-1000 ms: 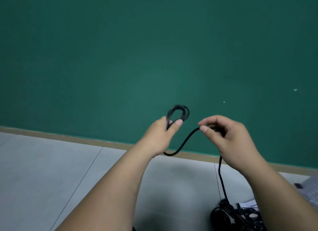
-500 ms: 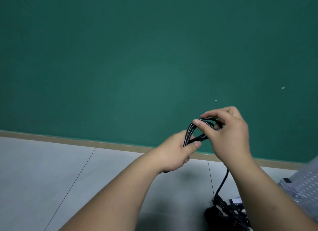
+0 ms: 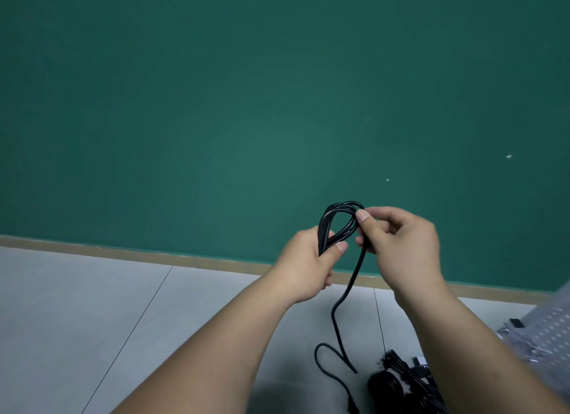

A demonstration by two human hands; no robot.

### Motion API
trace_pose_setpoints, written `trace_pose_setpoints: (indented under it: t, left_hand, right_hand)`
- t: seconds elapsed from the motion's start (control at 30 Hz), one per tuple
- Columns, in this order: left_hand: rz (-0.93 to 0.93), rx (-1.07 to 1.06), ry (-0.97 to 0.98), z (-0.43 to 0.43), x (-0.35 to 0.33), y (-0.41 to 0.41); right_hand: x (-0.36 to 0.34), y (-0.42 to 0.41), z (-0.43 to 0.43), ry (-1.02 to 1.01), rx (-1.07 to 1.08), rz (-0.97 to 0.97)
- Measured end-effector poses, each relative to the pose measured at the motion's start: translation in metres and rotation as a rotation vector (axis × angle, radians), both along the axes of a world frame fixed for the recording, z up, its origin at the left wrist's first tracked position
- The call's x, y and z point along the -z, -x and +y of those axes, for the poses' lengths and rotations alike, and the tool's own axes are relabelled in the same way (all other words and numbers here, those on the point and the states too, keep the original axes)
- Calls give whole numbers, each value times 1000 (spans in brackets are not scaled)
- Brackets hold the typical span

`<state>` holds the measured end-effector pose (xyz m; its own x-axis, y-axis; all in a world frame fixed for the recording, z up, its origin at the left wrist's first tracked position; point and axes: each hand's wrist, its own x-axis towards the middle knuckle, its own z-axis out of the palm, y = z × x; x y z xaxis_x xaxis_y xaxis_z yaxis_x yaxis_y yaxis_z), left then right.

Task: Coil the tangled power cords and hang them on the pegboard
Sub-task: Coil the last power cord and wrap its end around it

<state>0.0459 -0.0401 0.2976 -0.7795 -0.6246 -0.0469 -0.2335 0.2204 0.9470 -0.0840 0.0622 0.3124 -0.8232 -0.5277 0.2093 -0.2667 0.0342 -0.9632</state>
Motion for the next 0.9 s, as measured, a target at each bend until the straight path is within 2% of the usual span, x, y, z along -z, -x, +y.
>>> trace_pose_setpoints:
  t: [0.13,0.2,0.3,0.43,0.53,0.7,0.8,0.9]
  left_hand:
    - [66,50,-62,7,2,4]
    - [87,100,-162,10,-1,4]
    - [104,196,-332,14,-7,3]
    - [141,180,-388,16,-9,3]
    - [146,226,-387,17,-10,3]
    - [102,306,-321,13,-13,-1]
    - [125,220,-331,13,-10,-1]
    - [245,80,-358,15,-9,3]
  right_hand:
    - [-3,3,3,-89,115,179]
    - [-3,3,2,-100,146,253]
    - [-2,6,1,-92,173,365]
    - [1,9,-3,-87,158,449]
    - [3,11,-6,-88,109,359]
    - [0,10,2,83,-58,-19]
    - [-1,7,0,101,-86,-129]
    - [-1,-6,-2,0,-289,-266]
